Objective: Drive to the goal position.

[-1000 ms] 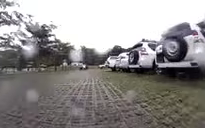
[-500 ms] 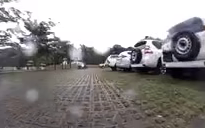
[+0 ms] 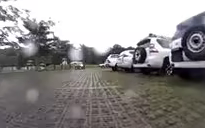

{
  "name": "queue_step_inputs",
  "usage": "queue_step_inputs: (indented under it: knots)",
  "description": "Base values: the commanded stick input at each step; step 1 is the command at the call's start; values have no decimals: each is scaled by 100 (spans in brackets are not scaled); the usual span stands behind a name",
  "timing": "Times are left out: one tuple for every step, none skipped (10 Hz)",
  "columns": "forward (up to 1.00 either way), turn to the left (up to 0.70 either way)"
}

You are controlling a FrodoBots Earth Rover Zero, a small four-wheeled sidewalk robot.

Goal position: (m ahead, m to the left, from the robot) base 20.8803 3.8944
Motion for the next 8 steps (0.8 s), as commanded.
queue_step_inputs:
  knots:
    - [85,0]
    - [85,0]
    - [85,0]
    - [85,0]
    - [85,0]
    - [85,0]
    - [85,0]
    - [85,0]
